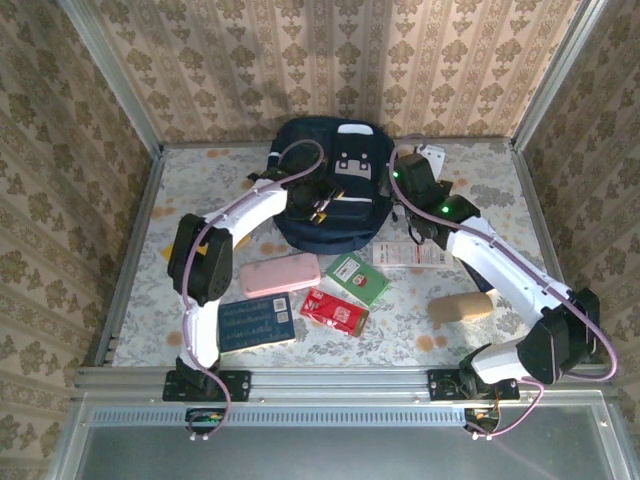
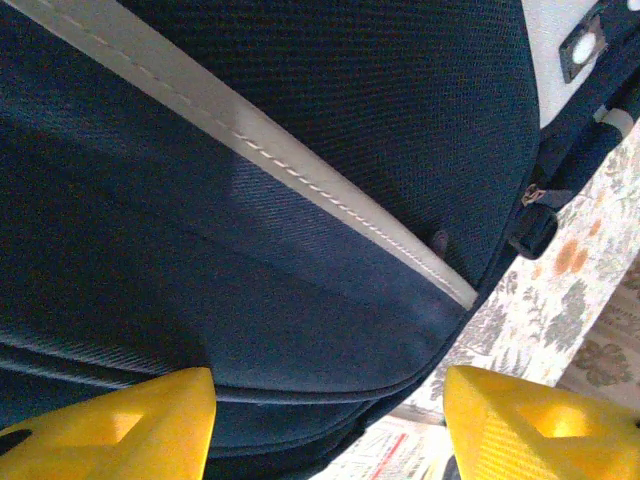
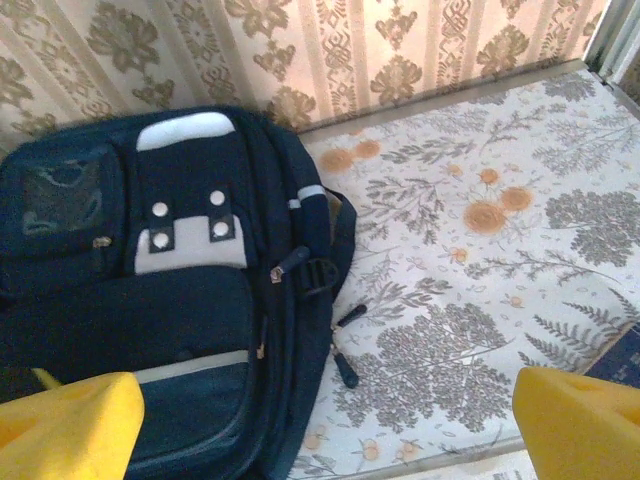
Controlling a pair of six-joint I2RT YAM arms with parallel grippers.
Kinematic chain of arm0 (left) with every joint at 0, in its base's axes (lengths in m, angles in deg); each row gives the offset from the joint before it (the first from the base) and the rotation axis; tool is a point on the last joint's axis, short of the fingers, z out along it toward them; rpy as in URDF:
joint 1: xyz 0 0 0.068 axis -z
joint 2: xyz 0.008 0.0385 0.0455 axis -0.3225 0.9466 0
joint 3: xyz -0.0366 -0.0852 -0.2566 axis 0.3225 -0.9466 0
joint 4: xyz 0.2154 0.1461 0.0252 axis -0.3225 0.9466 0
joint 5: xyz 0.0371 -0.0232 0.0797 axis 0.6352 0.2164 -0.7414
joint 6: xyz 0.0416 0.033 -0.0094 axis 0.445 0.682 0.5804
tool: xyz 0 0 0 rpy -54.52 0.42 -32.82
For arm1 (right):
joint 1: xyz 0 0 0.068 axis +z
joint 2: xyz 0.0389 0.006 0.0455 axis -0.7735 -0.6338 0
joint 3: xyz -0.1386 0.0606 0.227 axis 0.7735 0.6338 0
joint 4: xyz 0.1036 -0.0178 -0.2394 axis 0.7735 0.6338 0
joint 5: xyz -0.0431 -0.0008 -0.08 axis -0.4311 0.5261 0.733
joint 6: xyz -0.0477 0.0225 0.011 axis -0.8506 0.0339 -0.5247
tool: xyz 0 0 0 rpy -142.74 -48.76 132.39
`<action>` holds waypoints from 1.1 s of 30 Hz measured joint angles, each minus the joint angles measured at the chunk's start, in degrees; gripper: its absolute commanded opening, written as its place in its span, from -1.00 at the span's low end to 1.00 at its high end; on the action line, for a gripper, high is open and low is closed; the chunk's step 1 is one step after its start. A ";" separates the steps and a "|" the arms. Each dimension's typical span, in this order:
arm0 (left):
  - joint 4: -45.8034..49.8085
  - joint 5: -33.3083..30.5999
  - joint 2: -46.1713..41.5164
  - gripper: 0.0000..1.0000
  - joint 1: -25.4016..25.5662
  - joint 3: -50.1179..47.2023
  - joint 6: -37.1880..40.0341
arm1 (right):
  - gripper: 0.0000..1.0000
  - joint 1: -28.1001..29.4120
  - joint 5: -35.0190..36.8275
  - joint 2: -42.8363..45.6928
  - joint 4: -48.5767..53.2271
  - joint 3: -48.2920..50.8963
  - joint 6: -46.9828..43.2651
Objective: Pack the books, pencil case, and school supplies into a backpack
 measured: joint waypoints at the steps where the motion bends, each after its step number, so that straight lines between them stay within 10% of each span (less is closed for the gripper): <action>1: -0.46 -0.07 0.39 0.28 0.20 0.00 -0.79 | 0.92 0.00 -0.20 0.50 -0.76 0.52 -0.02; 27: -1.51 -10.84 -0.44 0.36 3.61 -3.98 -13.57 | 0.92 -0.04 -4.85 7.15 -10.40 9.49 0.00; 33: -0.66 -11.47 4.28 -0.31 0.96 -1.09 -15.08 | 0.86 -0.04 -6.45 7.93 -11.63 10.49 0.17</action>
